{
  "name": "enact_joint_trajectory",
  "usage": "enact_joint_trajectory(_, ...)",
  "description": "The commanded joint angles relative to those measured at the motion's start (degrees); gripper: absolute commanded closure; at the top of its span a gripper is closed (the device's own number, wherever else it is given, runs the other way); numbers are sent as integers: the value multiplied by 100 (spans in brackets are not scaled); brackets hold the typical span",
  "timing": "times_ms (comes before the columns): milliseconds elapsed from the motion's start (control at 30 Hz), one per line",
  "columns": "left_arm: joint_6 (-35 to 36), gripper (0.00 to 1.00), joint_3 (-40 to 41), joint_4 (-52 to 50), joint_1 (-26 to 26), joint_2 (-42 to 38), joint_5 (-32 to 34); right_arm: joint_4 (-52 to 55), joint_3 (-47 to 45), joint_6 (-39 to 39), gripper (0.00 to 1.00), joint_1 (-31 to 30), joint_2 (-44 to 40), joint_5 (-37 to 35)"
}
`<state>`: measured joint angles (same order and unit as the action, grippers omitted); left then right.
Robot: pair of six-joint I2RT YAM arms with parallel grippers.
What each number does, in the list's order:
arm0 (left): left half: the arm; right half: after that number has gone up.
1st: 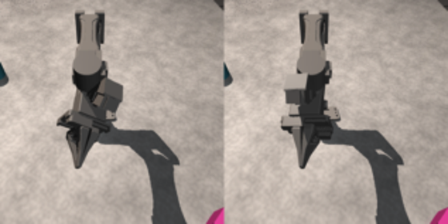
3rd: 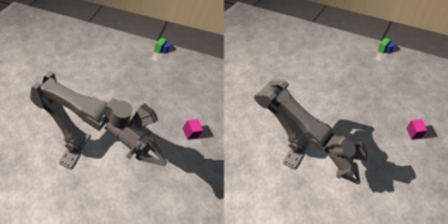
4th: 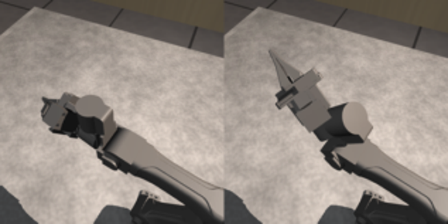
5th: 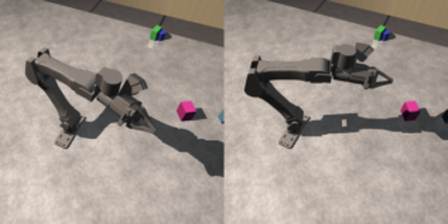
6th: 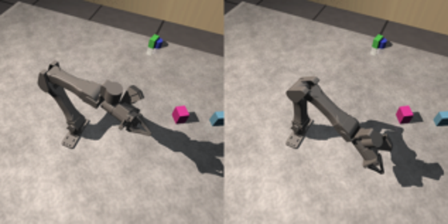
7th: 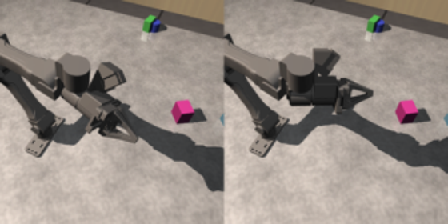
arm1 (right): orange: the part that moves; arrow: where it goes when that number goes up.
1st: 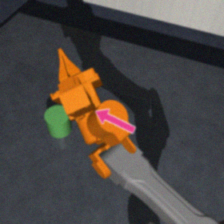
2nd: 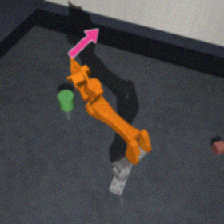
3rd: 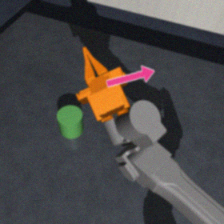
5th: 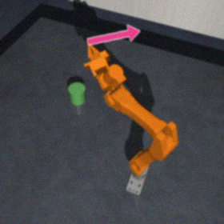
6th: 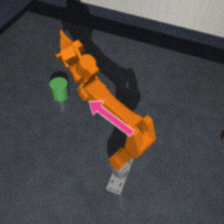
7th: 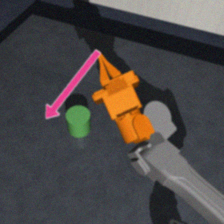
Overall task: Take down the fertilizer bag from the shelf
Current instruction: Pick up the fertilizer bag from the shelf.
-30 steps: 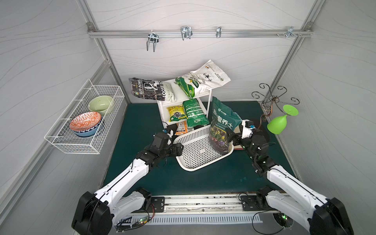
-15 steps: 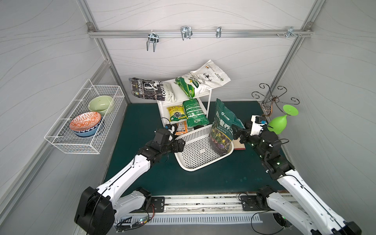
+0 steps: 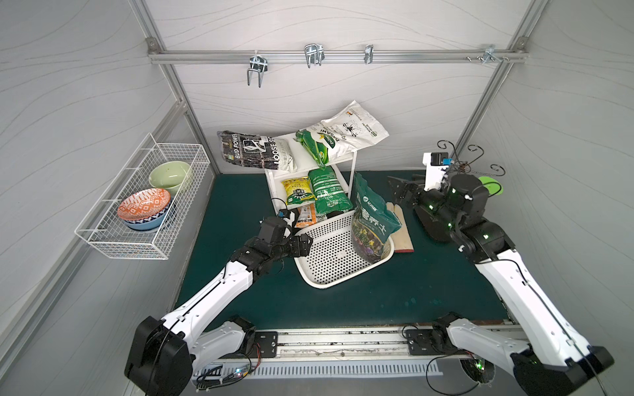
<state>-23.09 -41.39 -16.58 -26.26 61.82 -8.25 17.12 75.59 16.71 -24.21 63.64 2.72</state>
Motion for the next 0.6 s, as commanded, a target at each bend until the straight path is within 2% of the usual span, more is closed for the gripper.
enact_joint_trajectory(0,149,13,-146,208,-10,-96,-137,321,764,608,1,360,657,719)
enact_joint_trajectory(100,258,13,-141,275,-11,-100,-266,361,1411,1486,1,800,1432,1543)
enact_joint_trajectory(233,280,13,-85,408,-4,-100,-418,-728,1593,2700,1,1202,2172,2671)
enact_joint_trajectory(333,373,12,-37,437,-10,-133,-412,-1367,1679,3402,1,1353,2605,3026)
enact_joint_trajectory(567,530,12,237,858,-9,-153,-514,-2325,2187,4196,1,1388,3480,3349)
